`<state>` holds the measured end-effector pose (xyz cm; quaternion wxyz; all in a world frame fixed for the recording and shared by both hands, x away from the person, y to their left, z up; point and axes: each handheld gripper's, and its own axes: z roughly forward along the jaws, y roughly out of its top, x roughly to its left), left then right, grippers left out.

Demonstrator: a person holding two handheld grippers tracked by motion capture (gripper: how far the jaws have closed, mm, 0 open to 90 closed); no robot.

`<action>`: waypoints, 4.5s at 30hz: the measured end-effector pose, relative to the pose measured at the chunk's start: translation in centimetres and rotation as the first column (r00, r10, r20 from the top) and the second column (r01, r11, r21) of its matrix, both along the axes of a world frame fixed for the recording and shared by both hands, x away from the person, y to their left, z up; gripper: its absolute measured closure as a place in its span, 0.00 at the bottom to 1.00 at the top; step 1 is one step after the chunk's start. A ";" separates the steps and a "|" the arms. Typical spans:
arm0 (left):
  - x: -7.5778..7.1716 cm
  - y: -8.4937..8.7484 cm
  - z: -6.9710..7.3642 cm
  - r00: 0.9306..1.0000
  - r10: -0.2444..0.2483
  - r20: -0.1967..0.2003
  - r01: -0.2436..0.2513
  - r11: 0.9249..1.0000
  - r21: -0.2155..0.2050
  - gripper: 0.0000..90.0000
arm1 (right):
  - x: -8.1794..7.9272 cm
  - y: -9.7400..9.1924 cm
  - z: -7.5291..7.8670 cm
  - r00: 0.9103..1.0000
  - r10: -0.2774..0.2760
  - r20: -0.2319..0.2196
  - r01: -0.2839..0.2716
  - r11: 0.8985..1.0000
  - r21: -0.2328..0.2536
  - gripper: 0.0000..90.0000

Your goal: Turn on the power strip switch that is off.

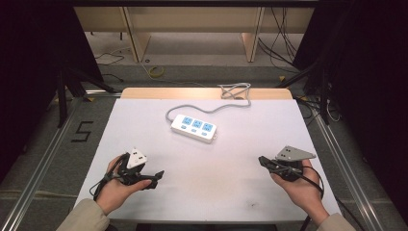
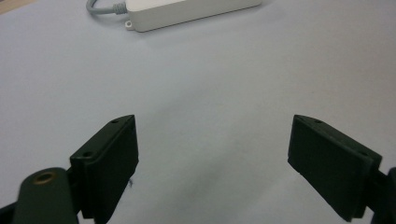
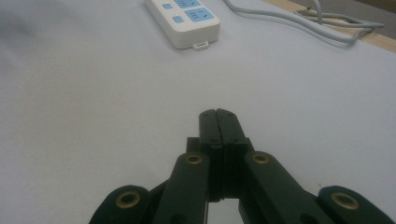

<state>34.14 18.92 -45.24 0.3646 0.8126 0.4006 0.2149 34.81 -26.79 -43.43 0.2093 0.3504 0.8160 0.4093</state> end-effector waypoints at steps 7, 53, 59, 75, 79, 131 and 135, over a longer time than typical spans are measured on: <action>0.0 -0.1 0.0 1.000 0.002 0.003 -0.002 1.000 -0.002 0.18 | 1.0 1.1 0.5 1.000 0.019 -0.004 -0.019 1.000 0.004 1.00; 0.0 -0.6 0.0 1.000 -0.027 0.008 0.027 0.999 0.020 0.18 | 9.2 8.9 1.9 0.997 0.059 -0.048 -0.063 0.995 -0.083 1.00; 0.0 -0.6 -0.1 0.999 -0.031 0.009 0.030 0.999 0.023 0.18 | 10.1 9.6 1.8 0.997 0.060 -0.058 -0.066 0.993 -0.101 1.00; 0.0 -0.7 -0.1 0.999 -0.033 0.009 0.033 0.999 0.025 0.18 | 11.6 11.8 1.5 0.994 0.080 -0.071 -0.088 0.989 -0.115 1.00; 0.0 -0.7 -0.1 0.999 -0.034 0.006 0.034 0.999 0.024 0.18 | 11.8 12.4 1.6 0.994 0.087 -0.072 -0.095 0.988 -0.120 1.00; -0.1 -0.7 0.0 0.999 -0.041 0.003 0.041 0.999 0.019 0.18 | 15.5 17.2 0.5 0.991 0.070 -0.113 -0.084 0.988 -0.131 1.00; -0.1 -0.8 -0.1 0.999 -0.042 0.004 0.042 0.999 0.015 0.18 | 15.9 17.5 0.4 0.990 0.067 -0.121 -0.083 0.988 -0.132 1.00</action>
